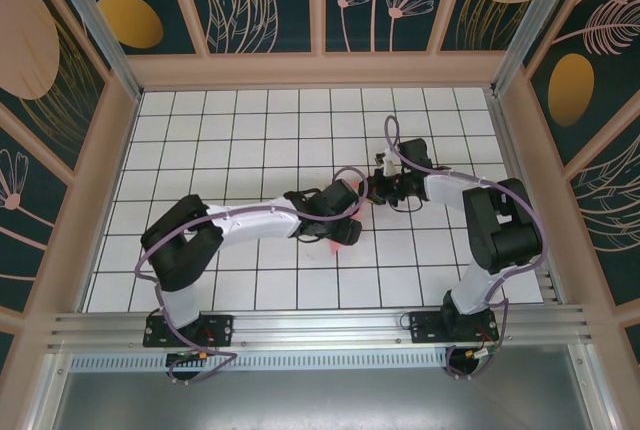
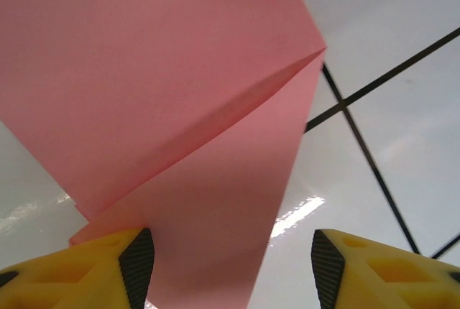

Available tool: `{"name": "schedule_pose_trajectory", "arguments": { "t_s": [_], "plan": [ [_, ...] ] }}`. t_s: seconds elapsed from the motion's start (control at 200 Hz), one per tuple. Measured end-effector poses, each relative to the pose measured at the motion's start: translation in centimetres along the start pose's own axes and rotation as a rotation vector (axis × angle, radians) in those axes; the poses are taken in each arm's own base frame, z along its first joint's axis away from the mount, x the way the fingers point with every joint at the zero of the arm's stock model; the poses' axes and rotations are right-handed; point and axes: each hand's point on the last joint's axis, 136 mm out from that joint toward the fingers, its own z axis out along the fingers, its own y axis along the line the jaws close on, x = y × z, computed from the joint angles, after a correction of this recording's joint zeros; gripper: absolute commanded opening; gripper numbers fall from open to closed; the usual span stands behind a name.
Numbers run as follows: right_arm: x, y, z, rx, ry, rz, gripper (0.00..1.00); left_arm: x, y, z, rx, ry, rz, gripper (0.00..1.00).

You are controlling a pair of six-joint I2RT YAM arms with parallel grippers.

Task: Fold a paper plane with a square sheet of paper (fold left side to right side)
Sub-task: Fold the wing for the fifth time at the center of the table.

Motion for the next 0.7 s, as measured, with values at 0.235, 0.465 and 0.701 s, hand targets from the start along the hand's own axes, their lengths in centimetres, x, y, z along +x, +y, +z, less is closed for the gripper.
{"name": "schedule_pose_trajectory", "arguments": {
  "t_s": [0.235,0.465,0.701],
  "plan": [
    [-0.1,-0.2,0.0,0.019,-0.004,0.010,0.06,0.5,0.5,1.3,-0.090,0.016,0.025,0.62],
    [0.1,-0.3,0.2,0.030,-0.002,0.009,0.06,1.0,0.0,2.4,-0.140,0.030,0.058,0.59],
    [0.0,-0.5,0.2,0.053,-0.006,0.012,0.07,0.7,0.5,2.7,-0.188,0.024,0.058,0.50]
  ]
}}
